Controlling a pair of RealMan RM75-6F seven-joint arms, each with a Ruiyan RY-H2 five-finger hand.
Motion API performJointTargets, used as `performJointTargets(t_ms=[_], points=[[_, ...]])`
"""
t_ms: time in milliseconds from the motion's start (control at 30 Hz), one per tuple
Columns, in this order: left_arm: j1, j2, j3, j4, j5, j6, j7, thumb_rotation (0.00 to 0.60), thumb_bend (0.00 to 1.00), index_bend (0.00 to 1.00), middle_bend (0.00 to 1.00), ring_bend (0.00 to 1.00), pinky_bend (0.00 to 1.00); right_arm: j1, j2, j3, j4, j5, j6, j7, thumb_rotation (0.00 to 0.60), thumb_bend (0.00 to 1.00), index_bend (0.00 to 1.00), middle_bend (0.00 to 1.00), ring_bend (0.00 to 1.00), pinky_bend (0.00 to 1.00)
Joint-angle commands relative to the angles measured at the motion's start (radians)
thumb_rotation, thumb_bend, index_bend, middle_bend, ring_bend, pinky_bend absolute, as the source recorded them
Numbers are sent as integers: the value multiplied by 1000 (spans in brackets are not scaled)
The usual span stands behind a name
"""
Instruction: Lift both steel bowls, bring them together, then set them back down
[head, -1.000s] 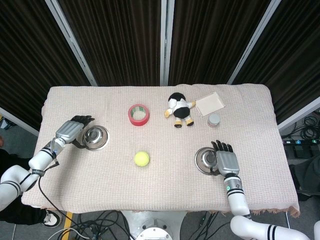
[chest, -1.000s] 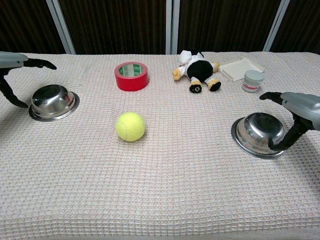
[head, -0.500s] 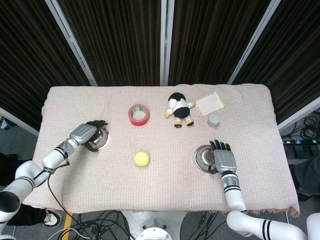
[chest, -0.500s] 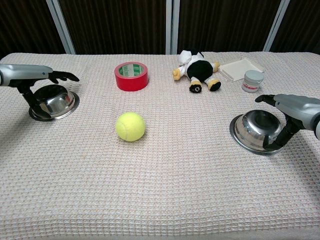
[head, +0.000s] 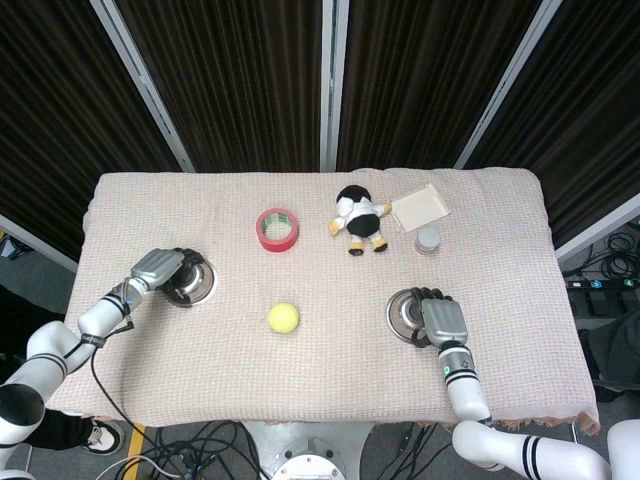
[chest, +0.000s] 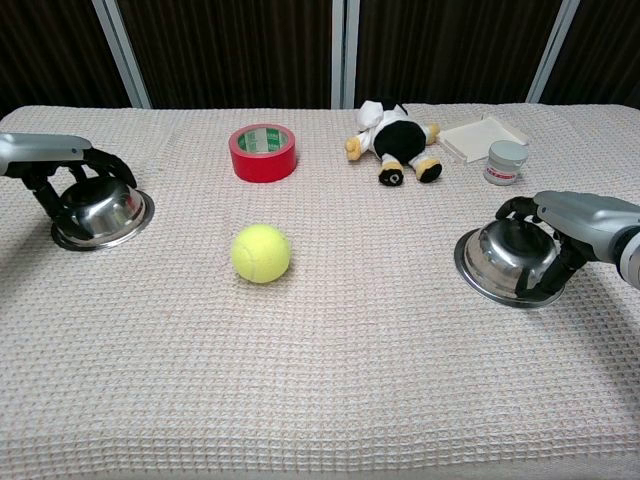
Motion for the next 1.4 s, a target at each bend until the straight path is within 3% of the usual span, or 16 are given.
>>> performJointTargets(t_ms=[33, 200, 400, 500, 633, 667, 767, 900, 1000, 1133, 1400], points=[[-2, 1, 0, -5, -5, -2, -2, 600, 13, 324, 292, 252, 481, -1, 4, -2, -4, -1, 2, 10, 600, 83, 304, 285, 209, 320], [3, 1, -18, -9, -28, 14, 25, 600, 74, 401, 387, 341, 562, -22, 21, 3, -17, -67, 35, 85, 600, 100, 431, 392, 308, 409], [34, 28, -89, -51, -85, 132, 89, 600, 119, 465, 455, 406, 615, -68, 67, 9, -55, -184, 91, 209, 600, 101, 460, 417, 334, 432], [80, 45, -172, -92, -146, 286, 172, 600, 122, 465, 462, 414, 617, -102, 101, 21, -77, -277, 141, 306, 600, 101, 463, 421, 337, 435], [157, 15, -344, -217, -282, 527, 193, 600, 116, 464, 462, 423, 623, -142, 90, 56, -22, -477, 260, 529, 600, 102, 463, 421, 337, 435], [175, 11, -388, -287, -317, 567, 155, 600, 114, 465, 462, 424, 624, -149, 65, 71, 17, -537, 301, 617, 600, 102, 464, 421, 338, 435], [220, 42, -444, -512, -375, 594, 60, 600, 111, 465, 462, 425, 624, -145, -11, 102, 109, -626, 354, 832, 600, 102, 471, 424, 346, 442], [274, 87, -470, -803, -432, 567, -46, 600, 113, 467, 465, 427, 625, -115, -110, 140, 179, -665, 345, 1099, 600, 102, 473, 425, 347, 444], [290, 112, -458, -954, -429, 520, -103, 600, 113, 468, 468, 433, 629, -82, -176, 164, 209, -671, 306, 1275, 600, 102, 473, 425, 348, 444], [286, 85, -448, -1017, -393, 514, -95, 600, 113, 470, 468, 433, 630, -31, -220, 175, 214, -668, 208, 1425, 600, 104, 473, 425, 348, 446], [237, -2, -483, -1040, -368, 502, -25, 600, 108, 475, 475, 441, 631, 79, -249, 204, 172, -653, -15, 1641, 600, 140, 473, 425, 348, 447]])
